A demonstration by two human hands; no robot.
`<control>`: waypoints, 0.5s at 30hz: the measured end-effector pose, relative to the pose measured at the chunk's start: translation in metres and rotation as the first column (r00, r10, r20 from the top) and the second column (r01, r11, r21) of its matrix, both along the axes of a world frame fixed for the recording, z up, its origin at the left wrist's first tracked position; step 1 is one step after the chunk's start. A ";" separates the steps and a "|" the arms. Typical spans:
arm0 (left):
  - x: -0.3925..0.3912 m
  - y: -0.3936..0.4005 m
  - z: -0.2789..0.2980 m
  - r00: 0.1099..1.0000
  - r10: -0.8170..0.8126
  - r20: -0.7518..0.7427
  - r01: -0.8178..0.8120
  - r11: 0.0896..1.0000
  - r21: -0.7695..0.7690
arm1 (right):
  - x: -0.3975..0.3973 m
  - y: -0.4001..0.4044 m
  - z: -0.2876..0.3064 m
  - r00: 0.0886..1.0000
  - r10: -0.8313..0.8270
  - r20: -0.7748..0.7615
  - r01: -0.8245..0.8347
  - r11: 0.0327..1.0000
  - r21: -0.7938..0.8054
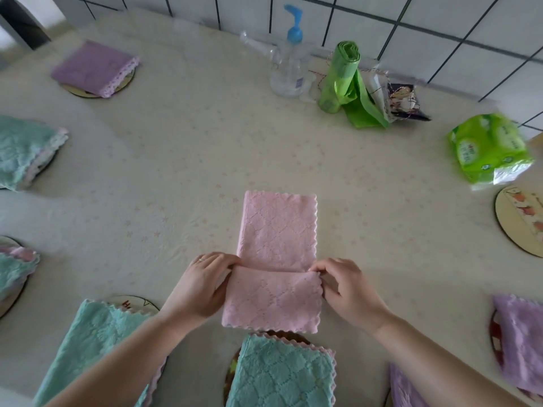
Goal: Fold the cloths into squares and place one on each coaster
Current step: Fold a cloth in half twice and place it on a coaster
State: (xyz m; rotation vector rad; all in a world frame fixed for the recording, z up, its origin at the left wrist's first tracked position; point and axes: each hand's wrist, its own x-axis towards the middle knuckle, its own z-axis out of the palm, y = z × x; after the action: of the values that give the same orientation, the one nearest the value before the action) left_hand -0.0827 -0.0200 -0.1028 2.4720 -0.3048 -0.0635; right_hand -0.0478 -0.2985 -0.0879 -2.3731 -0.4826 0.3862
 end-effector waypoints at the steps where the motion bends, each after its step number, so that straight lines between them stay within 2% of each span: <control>1: -0.003 -0.002 0.003 0.998 0.050 -0.040 -0.052 0.998 -0.035 | -0.002 0.002 0.002 0.997 -0.044 -0.059 0.046 0.998 0.040; 4: -0.001 -0.011 0.013 0.969 0.154 -0.192 -0.194 0.959 -0.209 | 0.002 0.008 0.011 0.953 -0.197 -0.232 0.228 0.967 0.117; 6: 0.009 -0.020 0.022 0.952 0.200 -0.232 -0.274 0.893 -0.357 | 0.012 0.013 0.009 0.923 -0.263 -0.280 0.309 0.941 0.136; 8: 0.027 -0.030 0.029 0.903 0.288 -0.320 -0.409 0.803 -0.433 | 0.023 0.020 0.005 0.864 -0.350 -0.362 0.427 0.890 0.157; 10: 0.045 -0.036 0.027 0.838 0.330 -0.434 -0.508 0.763 -0.399 | 0.035 0.024 0.001 0.802 -0.408 -0.435 0.503 0.855 0.125; 15: 0.064 -0.034 0.013 0.743 0.354 -0.568 -0.596 0.736 -0.321 | 0.048 0.026 -0.006 0.739 -0.449 -0.503 0.539 0.841 0.040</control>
State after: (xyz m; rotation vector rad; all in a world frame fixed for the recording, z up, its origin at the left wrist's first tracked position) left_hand -0.0187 -0.0538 -0.0900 1.8673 0.5085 -0.3215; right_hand 0.0005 -0.2727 -0.0941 -2.0162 0.3404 0.6177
